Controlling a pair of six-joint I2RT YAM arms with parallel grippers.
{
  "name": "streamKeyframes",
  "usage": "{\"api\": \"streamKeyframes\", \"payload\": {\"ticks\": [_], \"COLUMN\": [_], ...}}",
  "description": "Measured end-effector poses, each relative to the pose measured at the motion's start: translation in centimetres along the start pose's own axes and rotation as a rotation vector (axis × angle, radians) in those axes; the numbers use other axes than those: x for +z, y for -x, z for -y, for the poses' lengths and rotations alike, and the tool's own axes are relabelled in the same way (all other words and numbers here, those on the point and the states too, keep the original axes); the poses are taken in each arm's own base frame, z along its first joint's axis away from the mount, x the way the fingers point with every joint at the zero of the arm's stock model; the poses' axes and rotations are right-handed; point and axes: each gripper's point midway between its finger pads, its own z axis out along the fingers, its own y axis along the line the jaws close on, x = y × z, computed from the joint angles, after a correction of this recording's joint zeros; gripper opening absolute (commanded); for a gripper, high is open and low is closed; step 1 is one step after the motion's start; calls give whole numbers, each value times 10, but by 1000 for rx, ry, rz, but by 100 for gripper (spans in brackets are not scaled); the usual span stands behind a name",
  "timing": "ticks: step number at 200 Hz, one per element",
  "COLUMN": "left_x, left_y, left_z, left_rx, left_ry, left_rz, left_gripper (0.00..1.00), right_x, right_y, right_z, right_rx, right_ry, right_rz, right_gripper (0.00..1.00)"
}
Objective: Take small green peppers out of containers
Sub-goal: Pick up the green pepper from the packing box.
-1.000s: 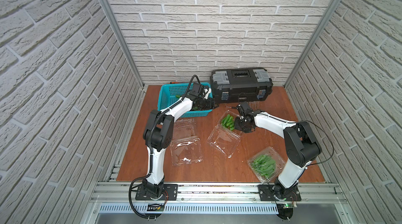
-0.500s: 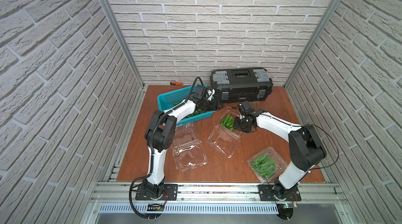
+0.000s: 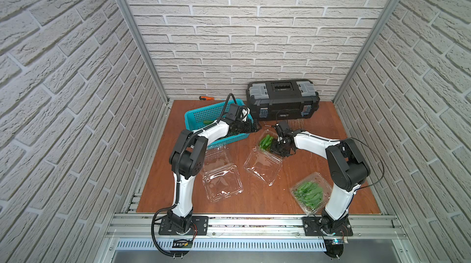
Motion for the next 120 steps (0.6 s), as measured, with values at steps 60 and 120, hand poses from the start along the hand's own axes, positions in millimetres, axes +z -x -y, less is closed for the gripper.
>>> {"api": "streamKeyframes", "payload": {"ticks": [60, 120], "left_x": [-3, -3], "left_y": [3, 2], "left_z": [8, 11], "left_rx": [18, 26], "left_ry": [-13, -19], "left_rz": [13, 9], "left_gripper": [98, 98], "right_x": [-1, -21], "right_y": [14, 30], "right_z": [-5, -14], "right_rx": [36, 43], "right_ry": [12, 48], "right_rz": [63, 153], "right_gripper": [36, 36]}}
